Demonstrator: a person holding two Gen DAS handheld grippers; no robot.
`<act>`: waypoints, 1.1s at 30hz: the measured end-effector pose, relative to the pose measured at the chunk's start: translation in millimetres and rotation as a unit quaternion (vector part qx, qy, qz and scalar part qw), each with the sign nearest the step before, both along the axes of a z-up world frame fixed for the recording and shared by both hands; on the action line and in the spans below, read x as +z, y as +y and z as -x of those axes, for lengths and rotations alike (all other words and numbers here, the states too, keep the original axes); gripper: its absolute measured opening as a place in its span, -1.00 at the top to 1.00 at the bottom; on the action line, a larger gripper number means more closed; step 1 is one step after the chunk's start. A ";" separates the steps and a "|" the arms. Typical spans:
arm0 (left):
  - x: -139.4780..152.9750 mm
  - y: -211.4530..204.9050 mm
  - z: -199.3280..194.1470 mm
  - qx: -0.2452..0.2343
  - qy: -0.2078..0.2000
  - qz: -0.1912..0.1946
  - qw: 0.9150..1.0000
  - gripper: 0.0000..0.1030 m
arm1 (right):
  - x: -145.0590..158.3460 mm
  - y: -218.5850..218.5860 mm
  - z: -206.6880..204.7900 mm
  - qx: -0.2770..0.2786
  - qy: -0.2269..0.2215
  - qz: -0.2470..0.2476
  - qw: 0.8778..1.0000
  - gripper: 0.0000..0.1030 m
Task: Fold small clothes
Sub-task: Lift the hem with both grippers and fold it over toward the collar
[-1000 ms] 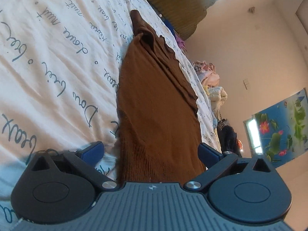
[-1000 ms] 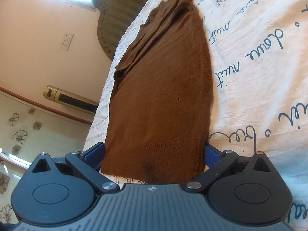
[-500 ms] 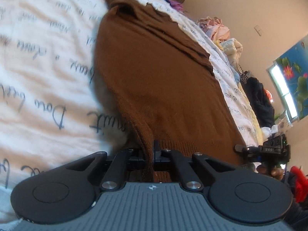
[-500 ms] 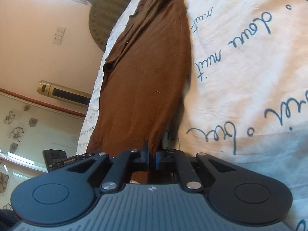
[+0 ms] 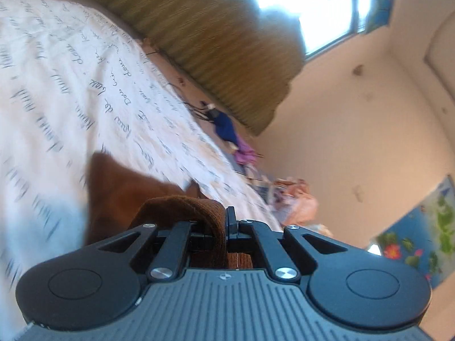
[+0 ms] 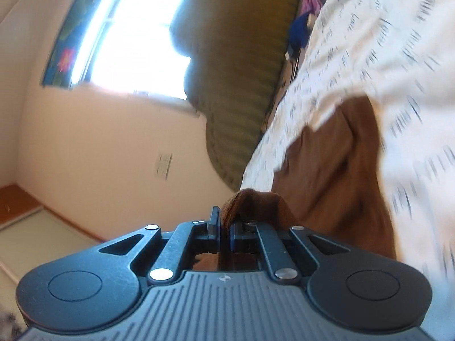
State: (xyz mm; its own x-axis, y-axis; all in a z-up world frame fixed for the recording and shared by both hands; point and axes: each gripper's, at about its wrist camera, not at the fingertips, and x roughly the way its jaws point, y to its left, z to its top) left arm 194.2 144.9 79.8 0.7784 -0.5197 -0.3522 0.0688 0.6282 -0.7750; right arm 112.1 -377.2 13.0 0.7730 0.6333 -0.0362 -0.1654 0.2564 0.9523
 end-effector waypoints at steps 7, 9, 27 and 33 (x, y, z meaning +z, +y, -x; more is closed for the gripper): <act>-38.1 -30.4 -124.3 0.022 0.057 -0.084 0.995 0.84 | -50.8 -14.4 -114.7 -0.052 0.117 -0.020 0.992 0.70; -45.3 -25.2 -122.2 0.017 0.069 -0.074 0.995 0.22 | -57.4 -19.7 -113.1 -0.089 0.129 -0.028 0.987 -0.04; -46.8 -42.1 -52.6 -0.011 0.101 0.004 0.995 -0.97 | -27.8 8.2 -78.0 -0.039 0.129 -0.022 0.991 -0.87; -50.4 -68.1 -111.9 0.010 0.118 -0.034 0.992 -0.96 | -31.5 30.6 -133.1 -0.014 0.187 0.056 0.981 -0.87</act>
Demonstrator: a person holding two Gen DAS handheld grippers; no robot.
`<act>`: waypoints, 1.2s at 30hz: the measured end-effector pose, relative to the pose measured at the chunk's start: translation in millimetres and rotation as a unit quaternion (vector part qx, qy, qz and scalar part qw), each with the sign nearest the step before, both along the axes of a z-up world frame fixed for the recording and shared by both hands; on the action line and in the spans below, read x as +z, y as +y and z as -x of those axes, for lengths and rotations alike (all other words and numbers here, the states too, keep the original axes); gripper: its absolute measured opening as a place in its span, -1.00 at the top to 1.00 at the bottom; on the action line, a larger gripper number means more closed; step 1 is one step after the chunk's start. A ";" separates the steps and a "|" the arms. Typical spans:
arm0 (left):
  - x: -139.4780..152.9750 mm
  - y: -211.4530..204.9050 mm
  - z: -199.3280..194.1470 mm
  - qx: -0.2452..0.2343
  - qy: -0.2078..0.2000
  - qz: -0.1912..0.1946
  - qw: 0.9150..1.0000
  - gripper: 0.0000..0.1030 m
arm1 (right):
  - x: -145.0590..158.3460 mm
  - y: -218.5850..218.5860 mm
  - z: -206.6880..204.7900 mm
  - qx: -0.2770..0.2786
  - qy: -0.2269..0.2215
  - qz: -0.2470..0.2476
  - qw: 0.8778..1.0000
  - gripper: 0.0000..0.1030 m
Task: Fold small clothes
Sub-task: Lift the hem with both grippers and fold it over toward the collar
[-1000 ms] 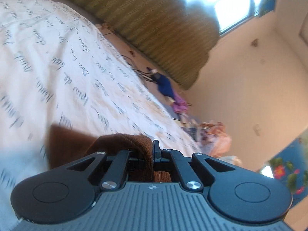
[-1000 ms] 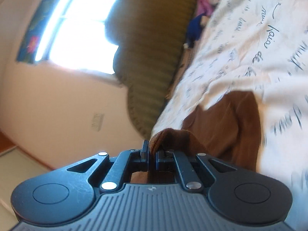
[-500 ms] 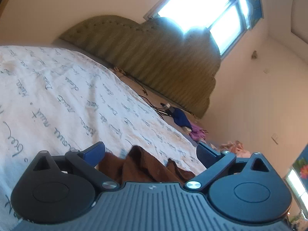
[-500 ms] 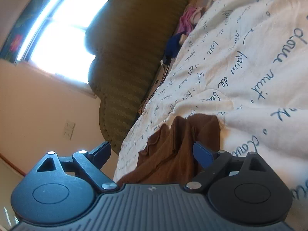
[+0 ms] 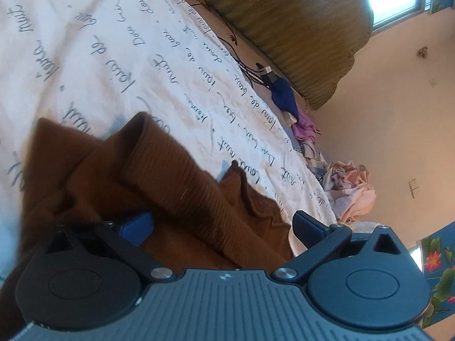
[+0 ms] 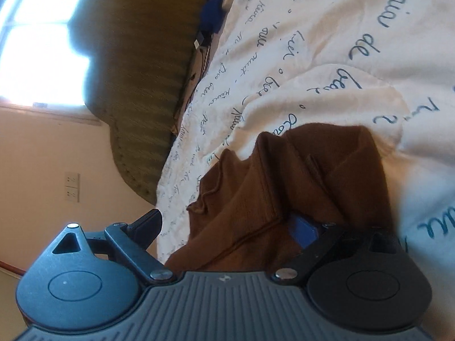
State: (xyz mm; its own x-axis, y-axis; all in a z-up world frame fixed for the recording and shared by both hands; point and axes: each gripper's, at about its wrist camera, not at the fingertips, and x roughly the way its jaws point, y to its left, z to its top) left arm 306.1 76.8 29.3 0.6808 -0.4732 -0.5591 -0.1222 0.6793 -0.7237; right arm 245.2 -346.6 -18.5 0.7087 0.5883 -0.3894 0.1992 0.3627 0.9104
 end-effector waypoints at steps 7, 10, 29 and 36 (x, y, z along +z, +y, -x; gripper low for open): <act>18.2 9.8 -22.6 0.058 -0.057 -0.012 0.997 -0.95 | 3.2 -31.6 -15.8 -0.100 -0.081 -0.097 0.987 -0.86; 12.5 30.3 10.6 0.042 -0.047 0.012 0.998 -0.95 | 3.2 -32.5 11.3 -0.074 -0.081 -0.072 0.991 -0.87; -18.0 56.1 170.5 0.083 -0.042 0.058 0.994 -0.97 | -7.9 12.2 152.3 -0.014 -0.045 0.073 0.996 -0.87; -28.4 41.6 140.3 0.080 0.010 -0.039 0.996 0.81 | -15.6 27.8 131.3 -0.024 -0.062 0.131 0.989 0.83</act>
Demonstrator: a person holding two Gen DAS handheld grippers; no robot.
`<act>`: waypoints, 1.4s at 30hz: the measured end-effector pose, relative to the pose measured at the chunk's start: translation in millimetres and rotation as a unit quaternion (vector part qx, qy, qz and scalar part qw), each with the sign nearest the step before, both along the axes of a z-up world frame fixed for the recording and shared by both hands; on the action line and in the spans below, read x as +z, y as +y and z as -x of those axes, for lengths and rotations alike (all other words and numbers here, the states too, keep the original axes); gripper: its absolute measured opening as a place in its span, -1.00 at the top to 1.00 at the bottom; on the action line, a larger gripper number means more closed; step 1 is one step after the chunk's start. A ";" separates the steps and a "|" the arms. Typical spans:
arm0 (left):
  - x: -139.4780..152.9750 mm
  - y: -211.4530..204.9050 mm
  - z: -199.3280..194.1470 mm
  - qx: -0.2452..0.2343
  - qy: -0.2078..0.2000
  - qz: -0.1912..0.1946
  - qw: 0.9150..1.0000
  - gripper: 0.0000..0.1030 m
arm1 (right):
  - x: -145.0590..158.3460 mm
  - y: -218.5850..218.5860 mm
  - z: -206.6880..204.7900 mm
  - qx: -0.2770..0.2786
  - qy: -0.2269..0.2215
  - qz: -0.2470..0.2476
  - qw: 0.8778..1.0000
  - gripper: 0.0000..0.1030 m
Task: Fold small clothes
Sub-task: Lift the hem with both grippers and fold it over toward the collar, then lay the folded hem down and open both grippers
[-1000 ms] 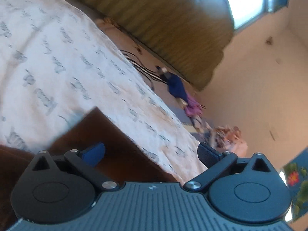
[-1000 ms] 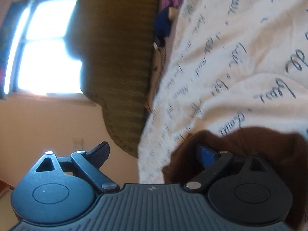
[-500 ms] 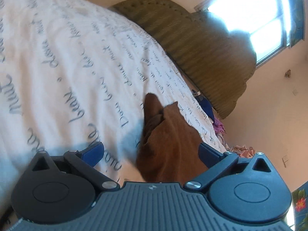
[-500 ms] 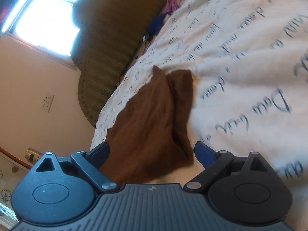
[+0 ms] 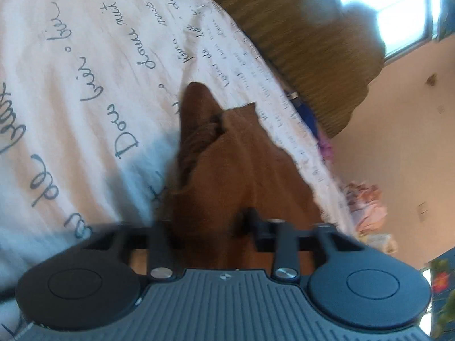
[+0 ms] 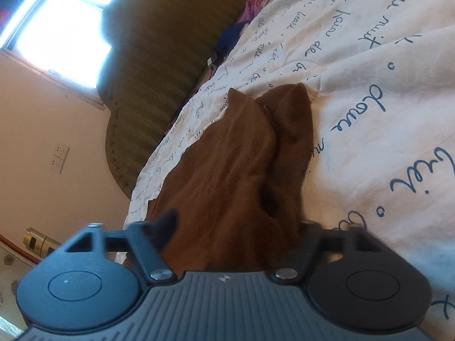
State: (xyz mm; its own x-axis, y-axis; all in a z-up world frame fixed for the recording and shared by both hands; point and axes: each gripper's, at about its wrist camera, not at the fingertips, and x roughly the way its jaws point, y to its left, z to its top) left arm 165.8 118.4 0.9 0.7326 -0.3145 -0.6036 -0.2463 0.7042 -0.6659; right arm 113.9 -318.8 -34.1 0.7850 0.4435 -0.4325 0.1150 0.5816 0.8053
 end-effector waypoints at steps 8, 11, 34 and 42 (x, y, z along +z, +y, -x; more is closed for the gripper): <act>36.9 -5.6 45.6 -0.013 -0.054 -0.039 0.998 0.84 | 19.3 -4.8 33.8 0.012 -0.061 -0.005 0.998 0.84; 51.7 1.2 87.9 -0.037 -0.063 -0.028 0.997 0.84 | 32.8 -9.9 71.0 0.029 -0.079 -0.015 0.996 0.84; 65.9 23.1 -6.5 -0.106 -0.048 -0.137 0.984 -0.84 | 65.1 -34.6 -10.2 0.131 -0.012 0.126 0.983 -0.59; 21.1 -39.9 -50.4 -0.200 -0.003 -0.275 0.940 0.82 | 35.6 12.8 -48.2 0.188 0.003 0.226 0.956 0.84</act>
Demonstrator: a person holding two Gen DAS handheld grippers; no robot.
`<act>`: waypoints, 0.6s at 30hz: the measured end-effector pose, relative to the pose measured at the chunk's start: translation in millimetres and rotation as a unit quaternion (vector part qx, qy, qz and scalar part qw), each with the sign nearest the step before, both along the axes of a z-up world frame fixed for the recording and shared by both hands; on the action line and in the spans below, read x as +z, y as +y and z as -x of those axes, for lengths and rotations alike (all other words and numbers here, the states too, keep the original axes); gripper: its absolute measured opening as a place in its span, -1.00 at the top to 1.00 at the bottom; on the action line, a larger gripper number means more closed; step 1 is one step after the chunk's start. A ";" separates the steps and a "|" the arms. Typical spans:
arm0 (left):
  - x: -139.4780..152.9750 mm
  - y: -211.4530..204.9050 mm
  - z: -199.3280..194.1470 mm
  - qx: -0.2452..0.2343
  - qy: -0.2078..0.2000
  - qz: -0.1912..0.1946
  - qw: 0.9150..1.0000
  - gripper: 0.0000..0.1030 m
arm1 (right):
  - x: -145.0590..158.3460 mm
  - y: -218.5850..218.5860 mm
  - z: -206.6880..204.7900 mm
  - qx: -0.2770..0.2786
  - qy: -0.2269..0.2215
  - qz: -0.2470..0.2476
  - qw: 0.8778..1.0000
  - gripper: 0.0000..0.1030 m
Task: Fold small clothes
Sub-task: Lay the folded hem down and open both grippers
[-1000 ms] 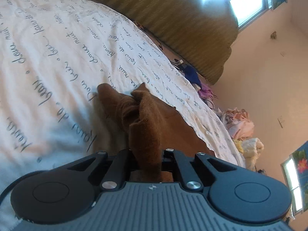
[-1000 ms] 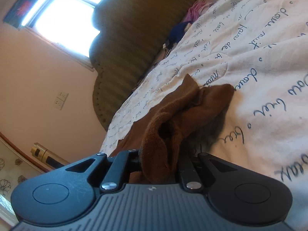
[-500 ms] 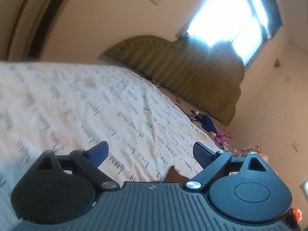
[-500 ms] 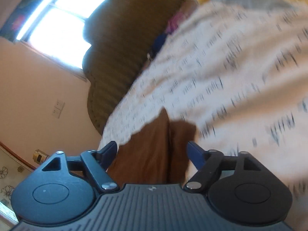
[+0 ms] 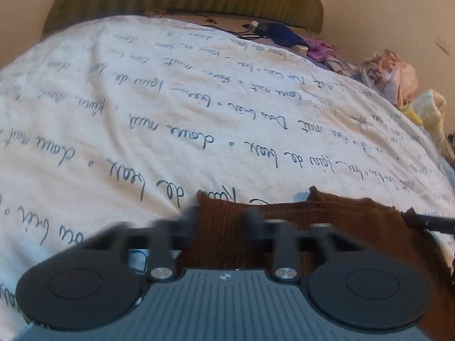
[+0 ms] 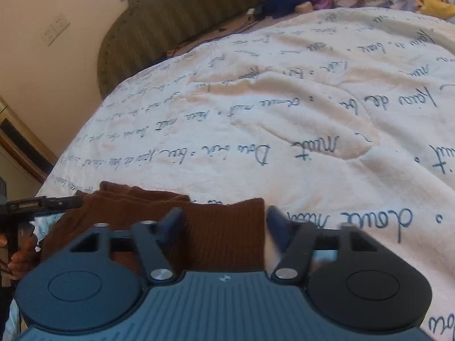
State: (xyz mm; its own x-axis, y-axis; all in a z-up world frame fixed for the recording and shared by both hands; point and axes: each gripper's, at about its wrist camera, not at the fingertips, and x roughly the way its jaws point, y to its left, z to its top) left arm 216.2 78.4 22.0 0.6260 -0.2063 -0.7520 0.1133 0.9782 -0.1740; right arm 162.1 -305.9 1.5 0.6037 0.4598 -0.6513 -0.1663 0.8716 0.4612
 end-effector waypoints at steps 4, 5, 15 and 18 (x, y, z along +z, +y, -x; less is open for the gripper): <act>16.9 -1.2 8.4 0.025 -0.068 -0.034 0.997 0.83 | 9.4 2.2 5.9 0.006 -0.048 0.010 0.999 0.84; 20.3 1.7 8.8 0.036 -0.073 -0.036 0.996 0.83 | 14.5 -3.2 5.5 -0.007 -0.061 0.002 0.998 0.84; 30.8 -3.0 43.6 0.061 -0.109 -0.077 0.989 -0.03 | -4.6 -23.4 7.5 -0.088 -0.016 -0.040 0.995 0.30; 59.0 -16.4 90.1 0.040 -0.178 -0.063 0.981 -0.49 | 31.0 -27.2 46.7 -0.132 -0.082 -0.045 0.987 0.22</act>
State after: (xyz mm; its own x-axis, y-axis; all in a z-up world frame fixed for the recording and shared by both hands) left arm 126.1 62.0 81.1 0.8644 -0.0659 -0.4985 0.0678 0.9976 -0.0143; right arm 115.4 -333.1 32.6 0.8046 0.3235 -0.4980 -0.0176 0.8512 0.5245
